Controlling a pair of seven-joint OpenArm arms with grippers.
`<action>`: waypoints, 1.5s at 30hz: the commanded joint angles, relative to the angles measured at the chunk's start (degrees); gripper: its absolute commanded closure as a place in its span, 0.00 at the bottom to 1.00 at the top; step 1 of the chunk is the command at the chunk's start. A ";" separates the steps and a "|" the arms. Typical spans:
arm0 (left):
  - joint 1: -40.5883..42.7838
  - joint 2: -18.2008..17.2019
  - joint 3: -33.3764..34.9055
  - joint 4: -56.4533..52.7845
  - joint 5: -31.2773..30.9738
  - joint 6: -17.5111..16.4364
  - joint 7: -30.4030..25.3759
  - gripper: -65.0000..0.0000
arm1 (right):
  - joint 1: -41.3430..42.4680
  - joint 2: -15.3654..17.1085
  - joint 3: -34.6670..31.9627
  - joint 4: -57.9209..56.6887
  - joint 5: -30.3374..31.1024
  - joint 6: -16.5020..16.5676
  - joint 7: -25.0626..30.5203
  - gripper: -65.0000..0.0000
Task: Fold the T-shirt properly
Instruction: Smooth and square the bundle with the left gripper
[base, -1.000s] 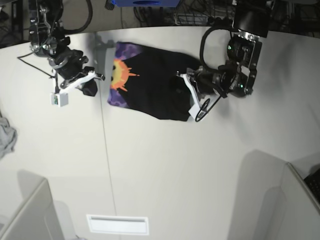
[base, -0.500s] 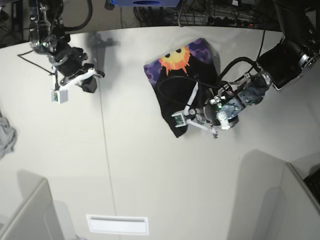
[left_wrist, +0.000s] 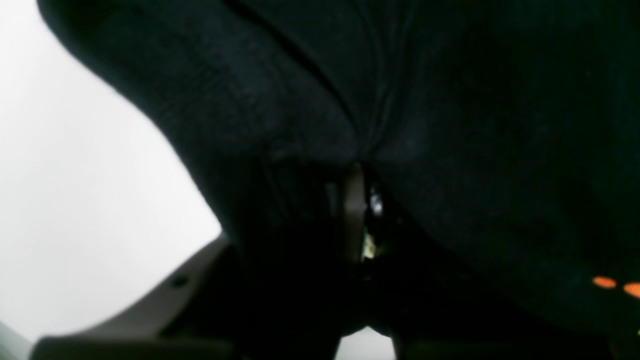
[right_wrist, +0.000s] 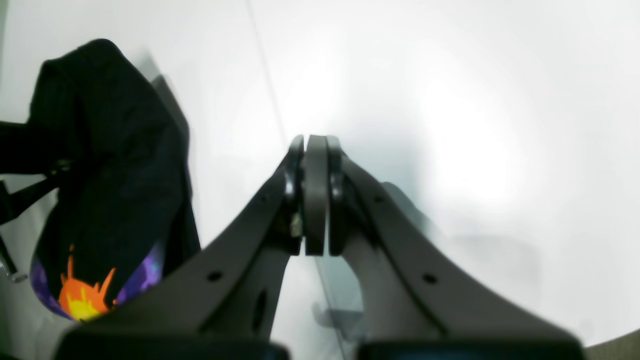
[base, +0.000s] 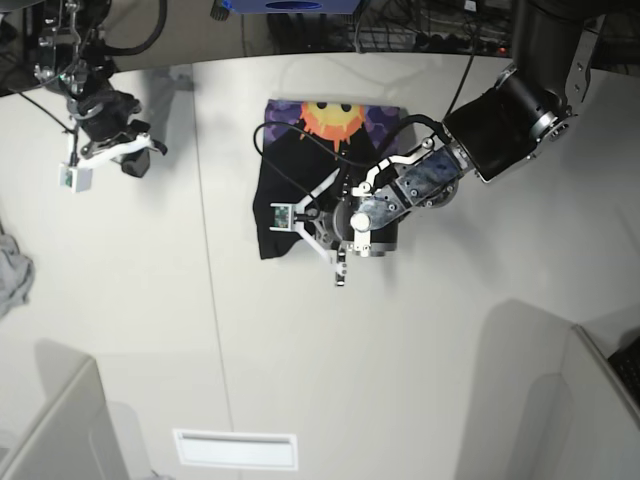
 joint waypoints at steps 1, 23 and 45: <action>-0.19 -0.18 -0.25 -0.24 -0.63 -0.60 0.18 1.00 | -0.18 0.63 0.41 0.89 0.24 0.48 0.98 1.00; 2.18 2.81 -7.37 -6.39 -0.20 -0.68 0.27 1.00 | 0.88 0.54 -0.12 0.89 0.24 0.48 0.98 1.00; -3.88 2.46 -8.16 5.56 -0.20 -0.68 6.42 0.32 | 0.53 0.54 -0.21 0.89 0.24 0.48 0.89 1.00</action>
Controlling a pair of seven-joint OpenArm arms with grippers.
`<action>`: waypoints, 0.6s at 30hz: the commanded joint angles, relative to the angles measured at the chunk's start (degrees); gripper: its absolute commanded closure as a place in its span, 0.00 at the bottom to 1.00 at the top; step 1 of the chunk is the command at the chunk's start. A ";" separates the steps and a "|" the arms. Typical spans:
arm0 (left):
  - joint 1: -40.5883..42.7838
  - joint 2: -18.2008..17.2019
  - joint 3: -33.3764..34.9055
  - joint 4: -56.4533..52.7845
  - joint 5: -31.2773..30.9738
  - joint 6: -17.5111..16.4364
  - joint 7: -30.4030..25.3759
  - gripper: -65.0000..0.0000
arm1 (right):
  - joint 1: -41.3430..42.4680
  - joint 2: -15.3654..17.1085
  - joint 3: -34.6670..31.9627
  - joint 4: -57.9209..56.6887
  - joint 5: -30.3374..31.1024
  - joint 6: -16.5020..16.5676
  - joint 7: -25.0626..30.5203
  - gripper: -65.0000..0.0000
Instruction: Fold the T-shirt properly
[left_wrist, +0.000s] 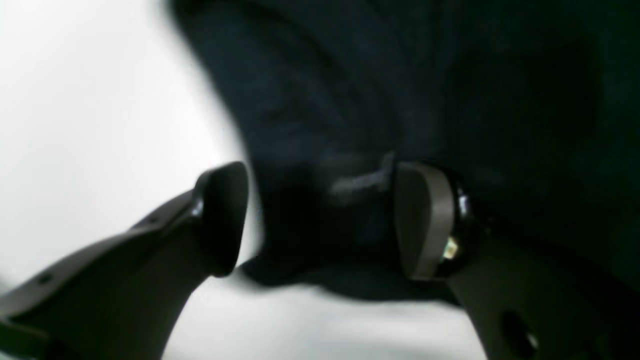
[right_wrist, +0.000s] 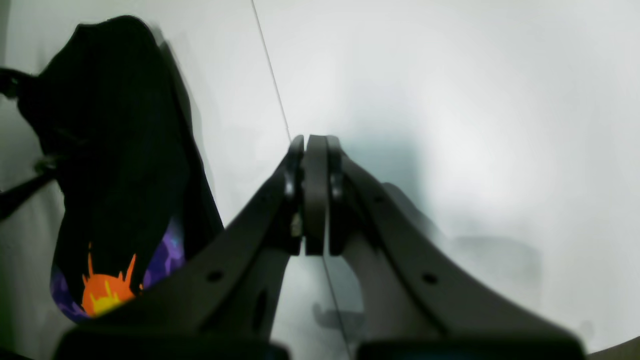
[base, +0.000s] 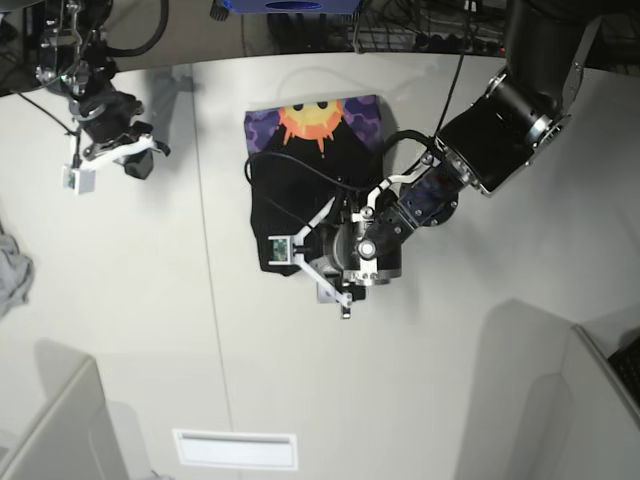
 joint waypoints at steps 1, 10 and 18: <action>-2.12 0.16 -0.62 2.49 0.05 0.15 -0.33 0.32 | -0.13 0.57 0.25 0.89 0.18 0.46 1.00 1.00; 13.71 -2.56 -30.24 23.77 -0.48 0.15 -0.25 0.58 | -6.37 1.01 1.13 1.33 0.18 0.64 1.26 1.00; 43.51 -4.94 -51.08 29.30 -0.48 0.15 -4.03 1.00 | -18.15 0.74 17.05 1.42 0.35 15.14 1.00 1.00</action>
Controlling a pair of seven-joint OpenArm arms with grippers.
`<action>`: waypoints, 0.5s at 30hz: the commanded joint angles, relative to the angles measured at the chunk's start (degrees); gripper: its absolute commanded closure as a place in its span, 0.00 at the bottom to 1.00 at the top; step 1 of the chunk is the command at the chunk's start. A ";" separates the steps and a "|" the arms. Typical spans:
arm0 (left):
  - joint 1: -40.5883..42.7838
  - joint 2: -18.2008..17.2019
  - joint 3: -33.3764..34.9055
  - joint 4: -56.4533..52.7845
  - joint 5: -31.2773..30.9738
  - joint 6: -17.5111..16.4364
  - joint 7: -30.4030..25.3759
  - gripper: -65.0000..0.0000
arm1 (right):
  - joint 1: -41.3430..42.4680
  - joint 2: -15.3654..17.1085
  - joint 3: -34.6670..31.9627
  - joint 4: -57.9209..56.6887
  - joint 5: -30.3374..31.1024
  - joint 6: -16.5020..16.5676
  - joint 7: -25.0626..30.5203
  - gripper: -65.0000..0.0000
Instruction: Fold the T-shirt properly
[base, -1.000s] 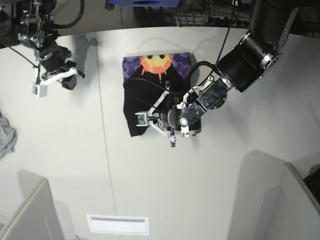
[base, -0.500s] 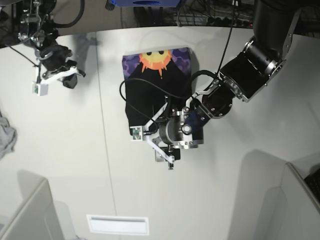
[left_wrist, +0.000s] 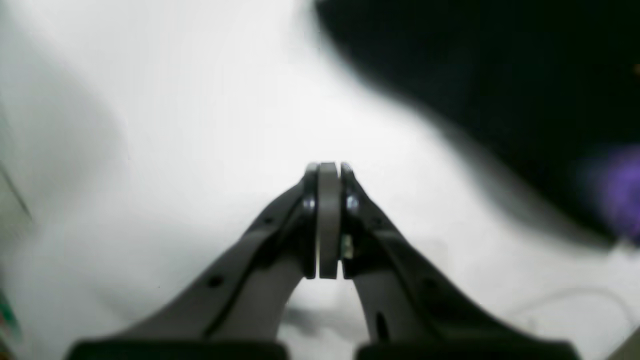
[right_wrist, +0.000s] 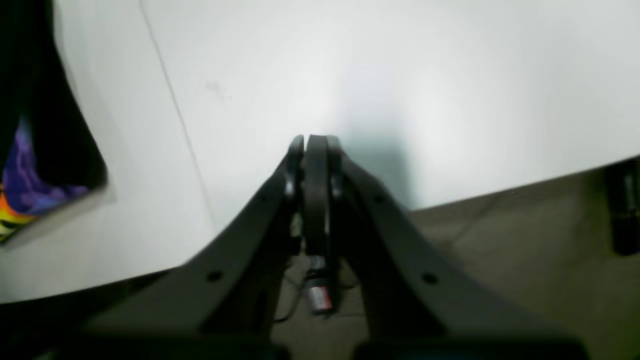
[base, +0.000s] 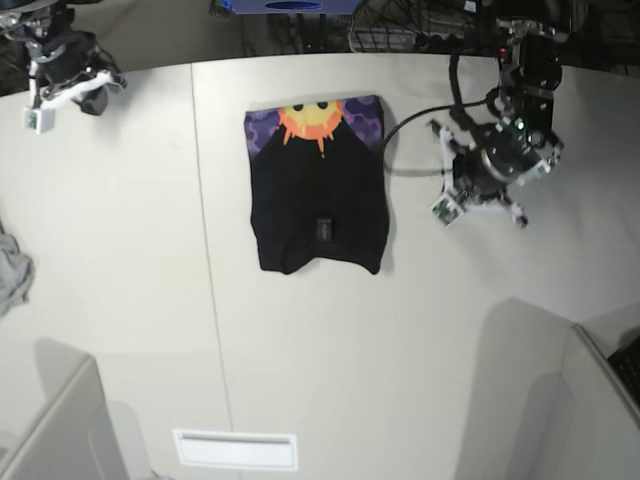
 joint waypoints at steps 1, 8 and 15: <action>3.78 -0.72 -0.05 0.91 -0.98 -0.47 -4.42 1.00 | -2.31 0.39 1.16 1.00 0.44 2.59 0.08 1.00; 36.39 -5.38 -0.66 0.47 -0.72 -0.03 -29.47 1.00 | -10.31 2.59 1.69 0.74 0.09 3.55 -10.65 1.00; 48.88 -4.86 4.00 -10.52 9.39 12.37 -33.43 1.00 | -11.46 3.12 -14.31 -4.63 -3.25 3.55 -19.09 1.00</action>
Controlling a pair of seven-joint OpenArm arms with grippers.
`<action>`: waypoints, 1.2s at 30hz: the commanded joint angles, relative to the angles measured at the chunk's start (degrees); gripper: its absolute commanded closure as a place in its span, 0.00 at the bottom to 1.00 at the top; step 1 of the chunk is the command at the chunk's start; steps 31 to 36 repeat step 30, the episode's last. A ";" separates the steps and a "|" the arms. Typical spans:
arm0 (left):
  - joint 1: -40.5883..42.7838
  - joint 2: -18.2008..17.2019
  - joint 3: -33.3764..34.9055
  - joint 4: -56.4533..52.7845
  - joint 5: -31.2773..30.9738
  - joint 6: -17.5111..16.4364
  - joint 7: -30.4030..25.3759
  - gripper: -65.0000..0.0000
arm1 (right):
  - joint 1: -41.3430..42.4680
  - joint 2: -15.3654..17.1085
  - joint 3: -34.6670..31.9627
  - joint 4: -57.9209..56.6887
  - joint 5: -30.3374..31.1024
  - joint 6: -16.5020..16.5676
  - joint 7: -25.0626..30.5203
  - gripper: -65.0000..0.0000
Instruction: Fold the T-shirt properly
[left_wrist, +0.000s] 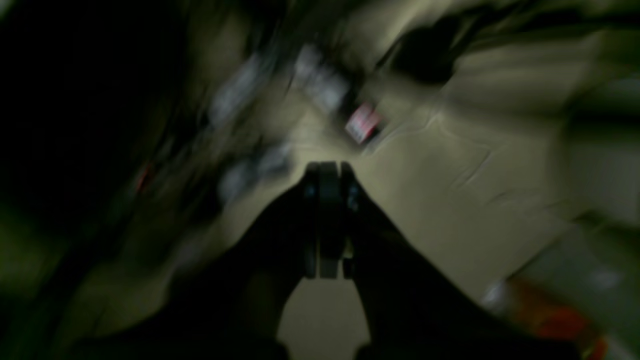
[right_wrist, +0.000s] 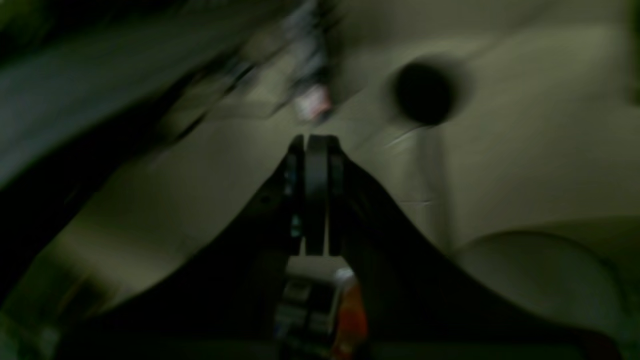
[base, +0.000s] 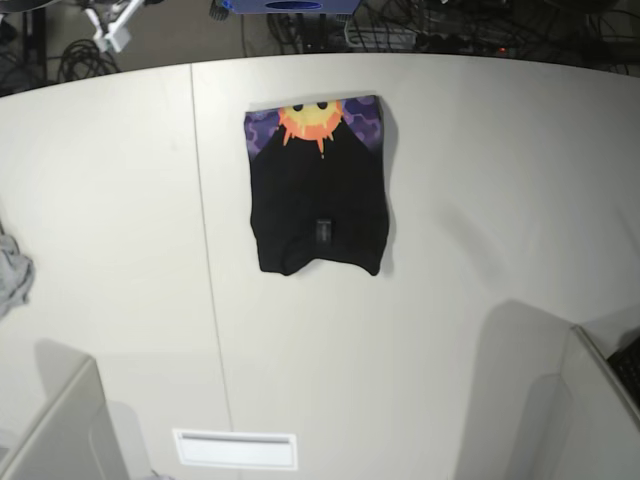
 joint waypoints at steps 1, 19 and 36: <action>0.35 -0.16 2.20 -2.95 1.34 0.91 -0.07 1.00 | -0.35 0.71 -2.73 -1.69 -3.58 -0.19 1.67 1.00; -44.22 13.65 17.05 -103.00 3.36 8.99 -57.83 1.00 | 39.12 -21.44 -31.82 -109.95 -23.00 -0.19 80.97 1.00; -47.83 14.61 17.14 -97.46 3.36 8.99 -50.54 1.00 | 39.65 -19.07 -32.00 -101.56 -23.09 -0.27 76.83 1.00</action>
